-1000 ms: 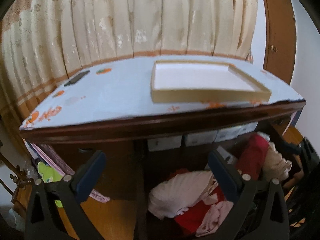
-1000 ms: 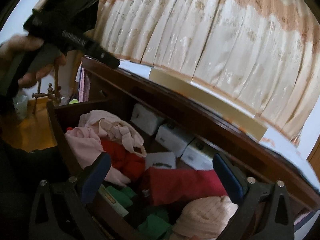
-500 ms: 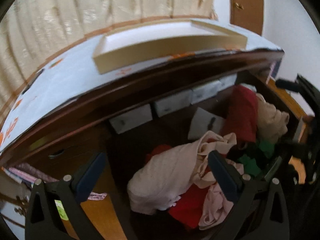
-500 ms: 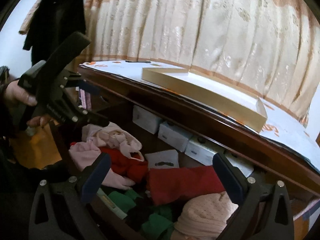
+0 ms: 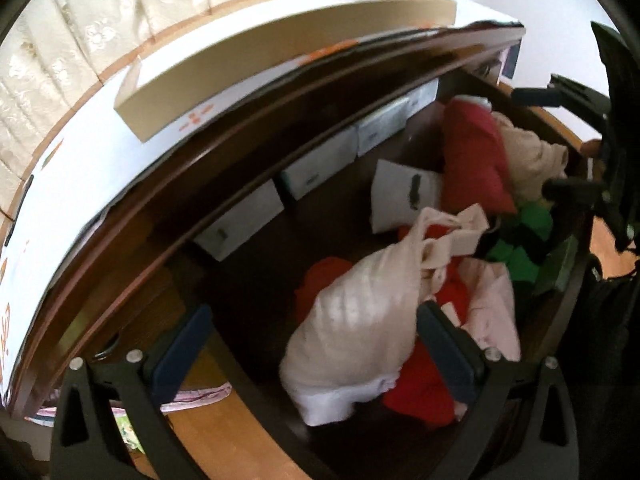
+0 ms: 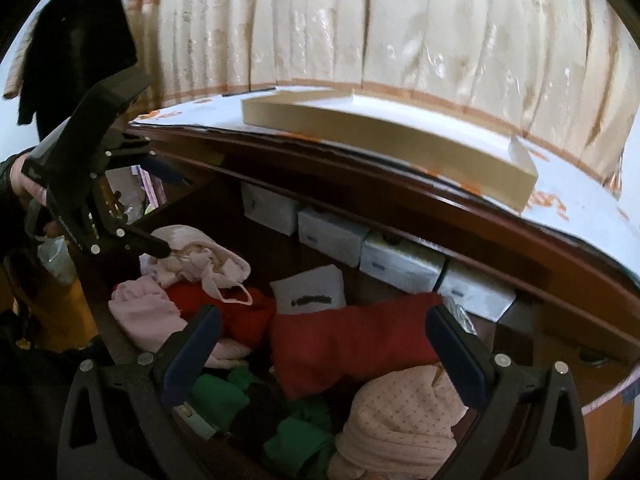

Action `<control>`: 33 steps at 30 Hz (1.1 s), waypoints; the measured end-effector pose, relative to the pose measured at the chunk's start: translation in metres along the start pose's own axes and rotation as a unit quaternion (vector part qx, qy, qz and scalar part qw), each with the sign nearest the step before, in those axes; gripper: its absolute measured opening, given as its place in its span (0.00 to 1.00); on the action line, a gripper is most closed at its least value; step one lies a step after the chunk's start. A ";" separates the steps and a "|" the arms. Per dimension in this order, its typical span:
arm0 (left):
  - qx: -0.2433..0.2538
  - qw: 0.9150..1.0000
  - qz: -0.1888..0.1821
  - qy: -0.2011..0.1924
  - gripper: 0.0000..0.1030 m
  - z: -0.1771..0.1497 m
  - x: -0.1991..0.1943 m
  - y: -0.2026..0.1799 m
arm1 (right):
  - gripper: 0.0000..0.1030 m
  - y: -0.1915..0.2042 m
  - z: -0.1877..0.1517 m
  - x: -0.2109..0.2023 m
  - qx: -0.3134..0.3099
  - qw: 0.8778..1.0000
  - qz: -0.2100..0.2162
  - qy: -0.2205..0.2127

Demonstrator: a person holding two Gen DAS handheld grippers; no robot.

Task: Take underwear out of drawer
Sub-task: 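Lower both tools toward the clothes inside the open drawer, then grasp the white dotted garment with the left tool while the right tool reaches the red garment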

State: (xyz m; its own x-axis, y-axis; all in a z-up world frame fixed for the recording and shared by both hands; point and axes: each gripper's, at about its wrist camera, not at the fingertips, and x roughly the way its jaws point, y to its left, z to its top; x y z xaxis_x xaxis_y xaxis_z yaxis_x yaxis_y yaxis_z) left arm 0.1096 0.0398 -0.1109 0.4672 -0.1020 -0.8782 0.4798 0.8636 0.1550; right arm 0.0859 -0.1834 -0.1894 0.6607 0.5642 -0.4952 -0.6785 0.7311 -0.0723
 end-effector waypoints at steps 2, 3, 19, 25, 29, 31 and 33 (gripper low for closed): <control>0.012 1.000 -0.011 0.008 1.00 0.003 0.004 0.001 | 0.99 -0.007 0.002 0.003 0.025 1.000 -0.004 0.017; 0.019 1.000 -0.018 0.010 1.00 0.004 0.005 0.001 | 1.00 -0.012 0.004 0.005 0.041 0.999 -0.005 0.026; 0.043 0.998 -0.042 0.023 1.00 0.009 0.006 0.012 | 0.99 -0.048 0.006 0.022 0.096 0.991 -0.035 0.082; 0.092 0.992 -0.063 0.053 0.95 0.002 0.025 -0.003 | 0.99 -0.049 0.007 0.024 0.096 0.991 -0.031 0.084; 0.080 0.991 -0.082 0.067 0.93 0.007 0.044 -0.008 | 0.99 -0.049 0.007 0.025 0.097 0.991 -0.031 0.087; 0.081 0.991 -0.085 0.070 0.92 0.009 0.050 -0.012 | 0.99 -0.050 0.006 0.025 0.102 0.990 -0.033 0.088; 0.073 0.989 -0.104 0.075 0.84 0.009 0.055 -0.013 | 0.99 -0.050 0.004 0.026 0.108 0.989 -0.037 0.093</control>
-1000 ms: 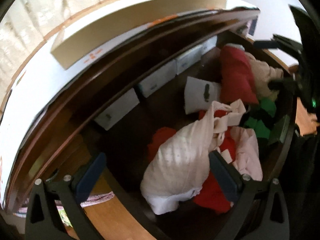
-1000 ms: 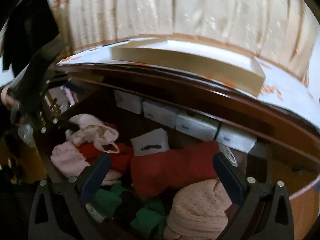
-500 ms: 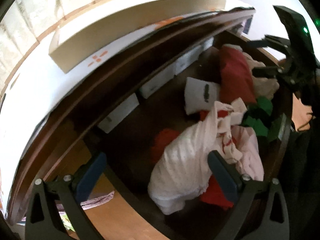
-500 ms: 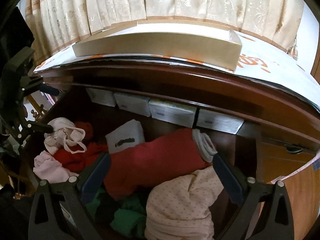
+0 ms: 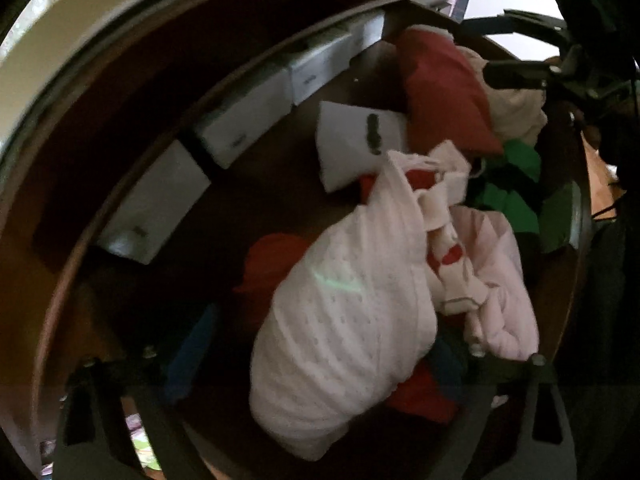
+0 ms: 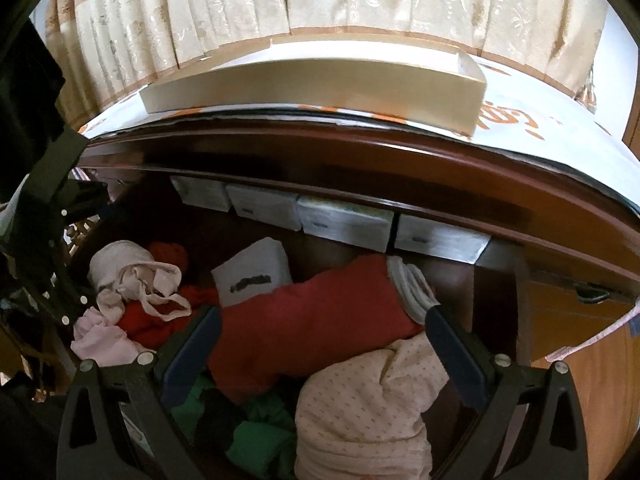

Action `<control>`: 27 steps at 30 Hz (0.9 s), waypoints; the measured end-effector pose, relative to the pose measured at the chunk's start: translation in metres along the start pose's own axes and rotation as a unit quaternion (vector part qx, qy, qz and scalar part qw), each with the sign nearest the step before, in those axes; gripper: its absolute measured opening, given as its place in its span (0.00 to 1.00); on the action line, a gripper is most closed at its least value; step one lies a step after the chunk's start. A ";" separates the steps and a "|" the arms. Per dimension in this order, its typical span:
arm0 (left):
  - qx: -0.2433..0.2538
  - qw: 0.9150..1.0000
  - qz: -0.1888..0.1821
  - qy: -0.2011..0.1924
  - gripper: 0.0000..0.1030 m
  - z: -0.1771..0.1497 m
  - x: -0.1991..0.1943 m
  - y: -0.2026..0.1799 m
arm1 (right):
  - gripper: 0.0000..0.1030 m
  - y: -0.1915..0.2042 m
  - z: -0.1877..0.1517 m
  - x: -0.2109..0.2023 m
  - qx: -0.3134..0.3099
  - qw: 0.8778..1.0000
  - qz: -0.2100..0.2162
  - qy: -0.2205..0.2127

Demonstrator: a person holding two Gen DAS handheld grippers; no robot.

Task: Take underwear out of drawer
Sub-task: 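Grasp the white dotted garment with the left tool while the right tool reaches the red garment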

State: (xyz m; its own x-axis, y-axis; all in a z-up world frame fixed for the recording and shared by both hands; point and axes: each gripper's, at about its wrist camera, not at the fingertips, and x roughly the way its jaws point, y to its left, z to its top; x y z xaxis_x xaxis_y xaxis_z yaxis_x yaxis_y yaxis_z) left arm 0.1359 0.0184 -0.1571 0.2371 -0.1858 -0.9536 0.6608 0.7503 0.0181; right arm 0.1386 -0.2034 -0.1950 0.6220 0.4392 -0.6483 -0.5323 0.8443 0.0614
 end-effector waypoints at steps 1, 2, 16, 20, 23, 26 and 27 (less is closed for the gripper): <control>-0.003 1.000 -0.006 0.003 0.82 0.000 0.002 0.000 | 0.99 0.000 0.000 0.001 0.003 1.000 -0.002 0.002; 0.003 1.000 0.002 0.000 0.81 -0.001 0.003 -0.003 | 0.99 -0.001 -0.001 0.002 0.007 1.000 -0.003 0.005; -0.045 0.994 -0.020 -0.094 0.41 -0.021 -0.045 0.003 | 0.99 0.030 0.005 0.002 -0.107 0.994 -0.024 0.022; -0.086 0.986 -0.013 -0.141 0.41 -0.023 -0.067 0.015 | 0.99 0.037 0.008 0.002 -0.189 0.981 -0.039 0.028; -0.093 0.984 -0.001 -0.152 0.41 -0.023 -0.071 0.014 | 0.99 0.046 0.006 0.007 -0.248 0.968 -0.022 0.043; -0.092 0.983 0.001 -0.157 0.41 -0.022 -0.072 0.012 | 0.99 0.059 -0.004 0.009 -0.326 0.944 -0.015 0.047; -0.091 0.983 0.002 -0.158 0.41 -0.022 -0.073 0.011 | 0.99 0.059 -0.005 0.010 -0.341 0.938 -0.023 0.053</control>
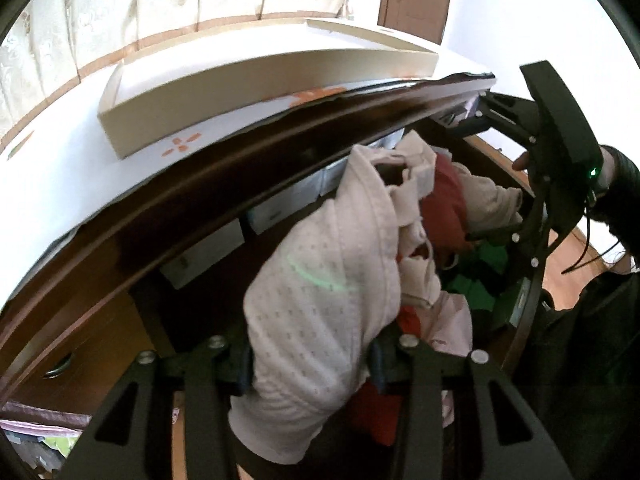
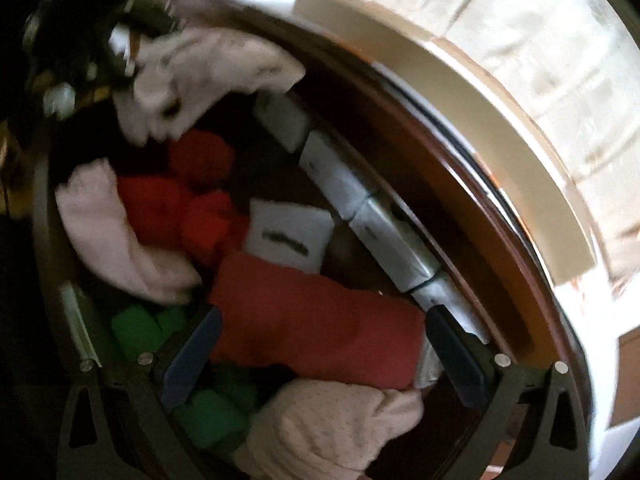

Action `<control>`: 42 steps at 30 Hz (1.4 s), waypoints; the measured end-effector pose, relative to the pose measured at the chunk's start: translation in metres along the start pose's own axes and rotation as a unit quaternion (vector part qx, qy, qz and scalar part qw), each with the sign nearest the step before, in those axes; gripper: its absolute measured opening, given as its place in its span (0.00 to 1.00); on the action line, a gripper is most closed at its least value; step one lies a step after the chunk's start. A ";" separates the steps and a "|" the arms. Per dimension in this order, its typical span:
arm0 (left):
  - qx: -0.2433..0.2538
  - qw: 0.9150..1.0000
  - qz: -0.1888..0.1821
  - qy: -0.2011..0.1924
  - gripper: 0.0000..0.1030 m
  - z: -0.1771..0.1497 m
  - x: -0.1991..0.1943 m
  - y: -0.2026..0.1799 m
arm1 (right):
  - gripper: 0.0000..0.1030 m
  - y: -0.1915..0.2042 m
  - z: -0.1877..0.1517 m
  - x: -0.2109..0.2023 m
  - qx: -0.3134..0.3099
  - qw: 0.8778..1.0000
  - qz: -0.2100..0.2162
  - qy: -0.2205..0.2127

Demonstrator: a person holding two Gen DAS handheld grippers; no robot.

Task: Take underwear out of drawer
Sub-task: 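Grasp the white dotted garment with the left tool while the right tool reaches the red garment, then grasp the red garment with the right tool while the left tool holds the white garment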

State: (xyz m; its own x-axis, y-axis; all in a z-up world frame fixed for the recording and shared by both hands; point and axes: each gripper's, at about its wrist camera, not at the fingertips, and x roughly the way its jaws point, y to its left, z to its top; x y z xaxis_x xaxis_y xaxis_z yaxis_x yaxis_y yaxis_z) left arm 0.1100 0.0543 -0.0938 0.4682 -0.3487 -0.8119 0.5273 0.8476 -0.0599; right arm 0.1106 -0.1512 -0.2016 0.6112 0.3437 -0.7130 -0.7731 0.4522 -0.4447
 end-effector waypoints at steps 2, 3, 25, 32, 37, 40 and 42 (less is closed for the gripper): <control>0.000 1.000 -0.004 -0.005 0.41 0.002 -0.003 0.002 | 0.99 -0.003 -0.004 -0.003 -0.022 1.000 0.000 0.003; -0.002 1.000 -0.005 -0.007 0.41 0.003 0.000 0.003 | 0.99 -0.007 -0.007 -0.006 -0.028 1.000 -0.001 0.005; -0.033 0.999 -0.019 0.006 0.41 0.001 0.011 0.008 | 0.64 0.021 -0.009 0.067 -0.141 0.986 0.045 0.079; -0.050 0.999 -0.016 -0.007 0.41 -0.004 0.001 0.016 | 0.43 -0.003 -0.008 0.049 -0.051 0.995 0.071 0.049; -0.059 0.998 -0.012 -0.012 0.41 -0.007 -0.004 0.016 | 0.41 -0.020 -0.006 0.031 0.020 0.994 0.105 0.018; -0.060 0.998 -0.003 -0.023 0.41 -0.009 -0.010 0.015 | 0.40 -0.028 -0.007 0.016 0.044 0.993 0.110 -0.004; -0.065 0.997 0.000 -0.032 0.41 -0.010 -0.015 0.014 | 0.40 -0.028 -0.007 0.008 0.060 0.991 0.116 -0.010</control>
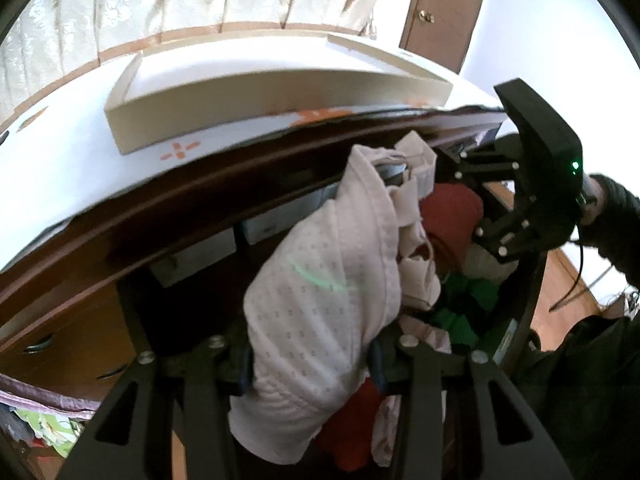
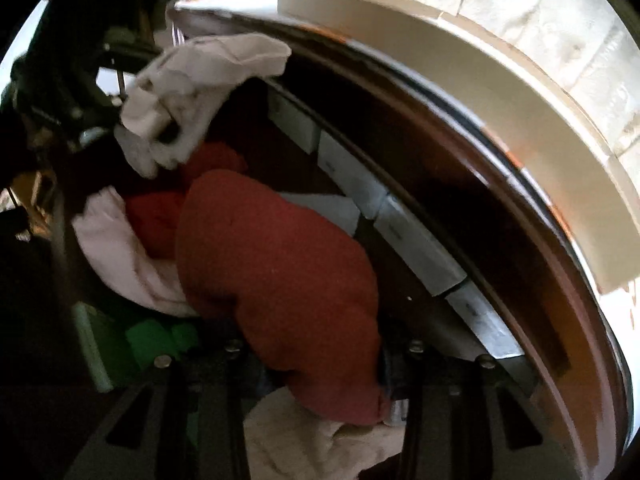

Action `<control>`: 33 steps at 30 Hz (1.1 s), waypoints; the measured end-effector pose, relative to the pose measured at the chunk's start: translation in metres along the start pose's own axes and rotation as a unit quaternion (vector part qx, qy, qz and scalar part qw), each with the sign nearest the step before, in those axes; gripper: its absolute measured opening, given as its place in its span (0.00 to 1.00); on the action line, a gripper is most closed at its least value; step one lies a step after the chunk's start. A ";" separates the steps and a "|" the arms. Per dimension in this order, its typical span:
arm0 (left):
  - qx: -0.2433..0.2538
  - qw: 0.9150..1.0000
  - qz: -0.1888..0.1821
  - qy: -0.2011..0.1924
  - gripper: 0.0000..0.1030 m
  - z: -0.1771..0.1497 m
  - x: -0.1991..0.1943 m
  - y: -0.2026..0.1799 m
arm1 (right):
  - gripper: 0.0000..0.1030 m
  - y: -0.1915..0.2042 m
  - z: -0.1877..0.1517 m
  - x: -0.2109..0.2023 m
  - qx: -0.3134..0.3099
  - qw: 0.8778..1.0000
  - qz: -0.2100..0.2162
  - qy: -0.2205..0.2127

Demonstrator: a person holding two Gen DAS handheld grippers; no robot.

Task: Take underwear out of drawer
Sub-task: 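Grasp the red garment with the right tool while the left tool holds the white garment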

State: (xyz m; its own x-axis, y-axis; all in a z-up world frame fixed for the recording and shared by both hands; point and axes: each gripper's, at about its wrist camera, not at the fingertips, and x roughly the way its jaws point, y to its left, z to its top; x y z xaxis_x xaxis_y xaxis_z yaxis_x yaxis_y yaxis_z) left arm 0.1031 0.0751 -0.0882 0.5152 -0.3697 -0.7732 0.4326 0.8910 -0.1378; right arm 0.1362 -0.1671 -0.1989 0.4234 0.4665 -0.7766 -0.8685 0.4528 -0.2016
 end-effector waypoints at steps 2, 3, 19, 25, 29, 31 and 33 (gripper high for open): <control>0.002 1.000 0.010 -0.008 0.41 -0.002 -0.004 -0.003 | 0.40 -0.001 0.000 -0.005 0.017 1.000 0.007 -0.008; 0.003 1.000 0.015 -0.013 0.41 -0.004 -0.005 -0.006 | 0.40 0.000 -0.001 -0.006 0.027 0.999 0.012 -0.014; -0.075 0.995 0.051 -0.048 0.41 -0.020 -0.007 -0.013 | 0.41 -0.001 0.001 -0.033 0.152 0.983 0.050 -0.091; -0.077 0.991 0.084 -0.074 0.41 -0.027 -0.010 -0.016 | 0.41 0.000 -0.002 -0.032 0.182 0.973 0.066 -0.128; -0.076 0.989 0.083 -0.093 0.41 -0.025 -0.014 -0.019 | 0.41 0.002 -0.006 -0.036 0.193 0.965 0.079 -0.157; -0.077 0.988 0.088 -0.100 0.41 -0.023 -0.016 -0.018 | 0.41 0.000 -0.007 -0.037 0.199 0.962 0.084 -0.168; -0.084 0.987 0.086 -0.111 0.41 -0.023 -0.019 -0.018 | 0.41 -0.001 -0.010 -0.039 0.205 0.958 0.085 -0.184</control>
State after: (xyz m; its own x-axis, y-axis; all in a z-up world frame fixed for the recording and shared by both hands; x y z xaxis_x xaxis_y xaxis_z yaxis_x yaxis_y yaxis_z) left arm 0.0683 0.0727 -0.0854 0.7273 -0.2406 -0.6427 0.2055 0.9699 -0.1305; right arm 0.1176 -0.1932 -0.1740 0.4124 0.7620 -0.4994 -0.7906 0.5716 0.2193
